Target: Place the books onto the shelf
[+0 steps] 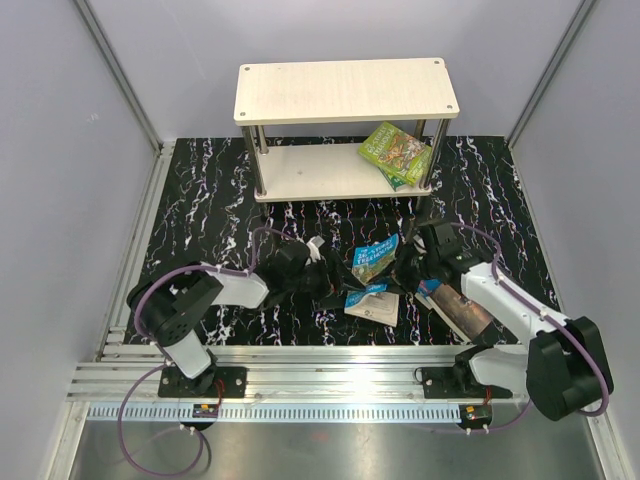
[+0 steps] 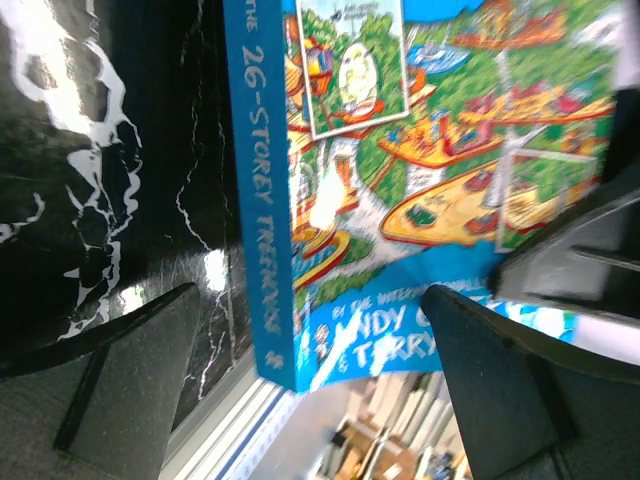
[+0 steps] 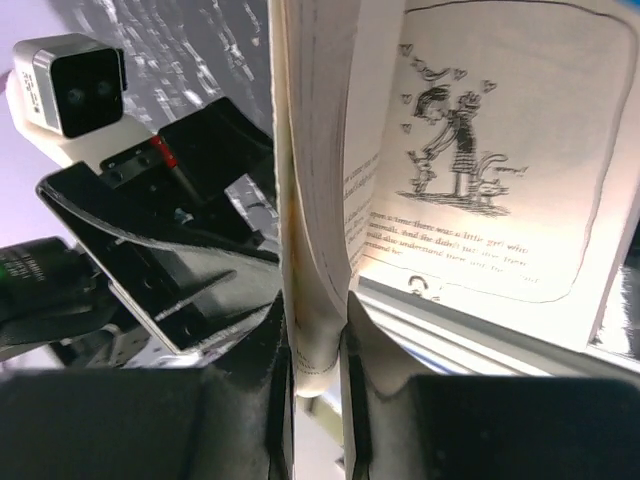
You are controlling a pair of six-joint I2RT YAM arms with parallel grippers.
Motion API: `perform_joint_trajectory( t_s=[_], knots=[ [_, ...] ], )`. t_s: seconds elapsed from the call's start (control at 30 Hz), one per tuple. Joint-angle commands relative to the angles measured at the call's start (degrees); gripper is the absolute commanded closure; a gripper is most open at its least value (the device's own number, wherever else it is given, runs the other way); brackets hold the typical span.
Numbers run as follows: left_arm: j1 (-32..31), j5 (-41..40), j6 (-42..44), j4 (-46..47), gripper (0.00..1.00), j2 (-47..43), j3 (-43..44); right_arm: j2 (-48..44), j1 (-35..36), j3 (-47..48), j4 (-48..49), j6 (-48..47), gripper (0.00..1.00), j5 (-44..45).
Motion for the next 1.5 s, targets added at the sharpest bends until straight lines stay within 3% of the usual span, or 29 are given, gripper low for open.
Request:
perform_joint_trajectory(
  t_s=[0.0,0.17,0.23,0.33,0.37,0.43,0.47,0.5,0.57,0.6,0.63,0.67,0.7,1.03,1.17,1.3,1.47],
  knots=[
    [-0.34,-1.2,-4.28,11.24,0.01,-1.68,-1.36,-3.75,0.59,-3.3,22.44,12.54,1.0,-14.09],
    [0.8,-2.96,-10.25,22.75,0.01,1.39,-4.35,-8.93,0.59,-11.92,38.33,23.34,1.0,-16.21],
    [0.89,-3.05,-12.71,27.76,0.01,3.32,-4.7,-9.55,0.59,-12.8,39.51,24.15,1.0,-16.91],
    [0.89,-2.52,-14.74,32.43,0.12,6.75,-4.18,-9.38,0.59,-11.84,34.7,21.79,1.0,-18.32],
    [0.81,-2.35,-14.74,32.61,0.22,7.54,-3.48,-9.21,0.59,-11.31,32.93,19.43,1.0,-18.58],
    [0.98,-2.08,-13.78,30.6,0.33,7.46,-2.34,-9.38,0.59,-8.69,24.19,16.17,1.0,-18.5],
    [0.98,-1.91,-12.99,29.02,0.4,7.37,-1.63,-9.38,0.59,-7.71,21.43,12.85,0.94,-18.41],
    [0.98,-1.91,-10.81,24.48,0.53,6.85,0.2,-9.47,0.59,-6.83,19.4,11.42,0.89,-18.23],
    [0.98,-1.99,-8.42,19.01,0.64,6.32,2.23,-10.08,0.59,-4.21,13.71,7.91,0.79,-17.97],
    [0.89,-2.17,-6.5,14.72,0.75,5.97,3.89,-10.26,0.59,-3.23,11.84,7.02,0.5,-17.27],
    [0.98,-2.43,-6.04,13.29,0.77,5.88,4.43,-10.52,0.5,-1.05,10.08,6.06,0.3,-16.65],
    [1.07,-2.61,-5.69,12.14,0.8,5.97,5.05,-10.52,0.5,0.37,6.15,3.87,0.2,-16.13],
    [0.98,-2.61,-5.34,10.83,0.82,6.05,5.57,-10.35,0.41,1.95,4.2,2.63,0.0,-14.99],
    [2.39,-3.31,2.92,-6.66,0.92,6.41,14.71,-8.67,0.41,27.07,-17.79,-7.75,0.0,-8.13],
    [2.56,-4.28,6.96,-13.35,1.0,6.41,21.82,-10.26,0.41,29.91,-22.0,-9.15,0.0,-5.84],
    [2.56,-4.1,12.57,-20.28,1.0,7.37,33.49,-11.31,0.33,30.44,-26.31,-10.65,0.0,-2.33],
    [5.28,-0.07,14.09,-19.96,1.0,10.62,43.1,-12.28,0.33,31.93,-31.23,-12.58,0.0,0.22]
  ],
)
